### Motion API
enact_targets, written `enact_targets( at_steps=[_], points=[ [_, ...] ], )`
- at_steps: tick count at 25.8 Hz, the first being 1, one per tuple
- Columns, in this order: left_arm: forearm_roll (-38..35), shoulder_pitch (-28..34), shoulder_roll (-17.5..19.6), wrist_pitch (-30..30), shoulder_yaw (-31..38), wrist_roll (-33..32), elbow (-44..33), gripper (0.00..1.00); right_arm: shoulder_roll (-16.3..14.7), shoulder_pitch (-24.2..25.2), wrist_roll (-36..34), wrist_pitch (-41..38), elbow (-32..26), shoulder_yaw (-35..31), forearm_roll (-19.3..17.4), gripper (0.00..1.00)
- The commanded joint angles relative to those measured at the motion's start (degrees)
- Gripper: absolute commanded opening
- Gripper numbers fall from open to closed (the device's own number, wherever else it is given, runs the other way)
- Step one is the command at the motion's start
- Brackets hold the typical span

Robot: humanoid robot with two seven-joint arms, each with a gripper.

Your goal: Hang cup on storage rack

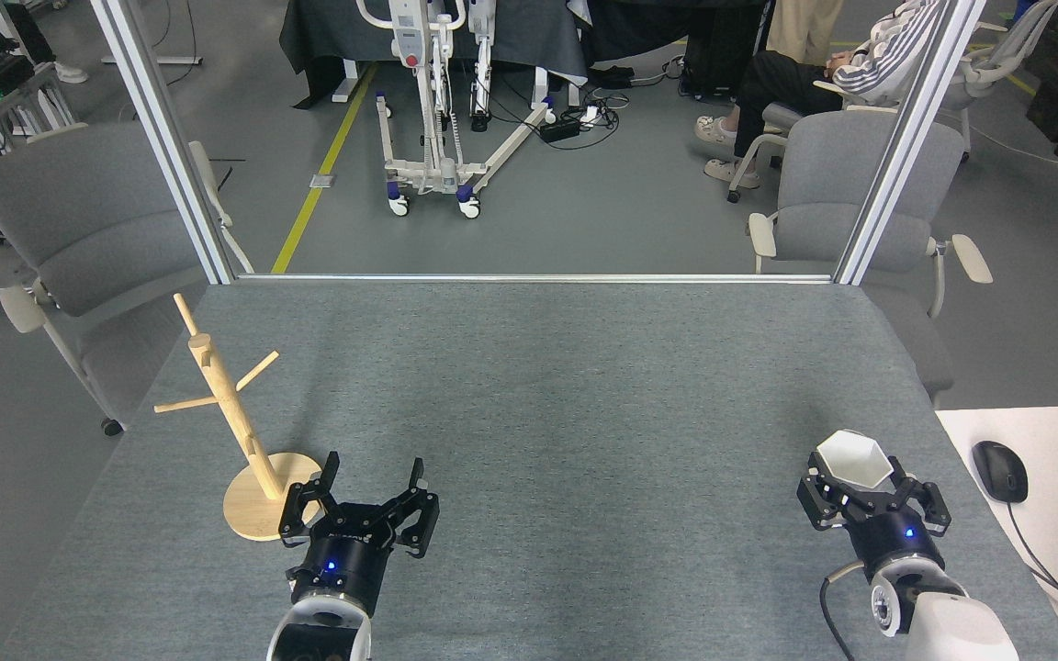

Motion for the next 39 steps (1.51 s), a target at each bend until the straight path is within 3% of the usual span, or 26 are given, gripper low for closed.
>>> enact_targets(
  at_steps=[1, 24, 28, 29, 31, 32, 39],
  points=[
    [0.0, -0.4, 0.0, 0.1, 0.0, 0.0, 0.3, 1.0, 0.0, -0.8, 0.0, 0.3, 0.9, 0.4, 0.0, 1.0],
    [0.0, -0.6, 0.0, 0.1, 0.0, 0.0, 0.8, 1.0, 0.4, -1.5, -0.2, 0.2, 2.2, 0.5, -0.1, 0.97],
    [0.0, -0.5, 0.0, 0.1, 0.0, 0.0, 0.7, 1.0, 0.4, -1.5, -0.2, 0.2, 2.2, 0.5, -0.1, 0.74],
    [0.0, -0.5, 0.0, 0.1, 0.0, 0.0, 0.7, 0.99, 0.4, -1.5, -0.3, 0.2, 2.2, 0.4, 0.0, 0.65],
    [0.0, -0.5, 0.0, 0.1, 0.0, 0.0, 0.6, 1.0, 0.4, -1.5, -0.3, 0.0, 2.2, 0.5, 0.0, 0.34],
    [0.0, -0.5, 0.0, 0.1, 0.0, 0.0, 0.6, 1.0, 0.4, -1.5, -0.3, -0.4, 2.1, 0.5, 0.0, 0.27],
    [0.0, -0.5, -0.1, 0.1, 0.0, 0.0, 0.5, 1.0, 0.0, -1.5, -0.2, -0.7, 1.8, 0.2, 0.0, 0.06]
  ],
)
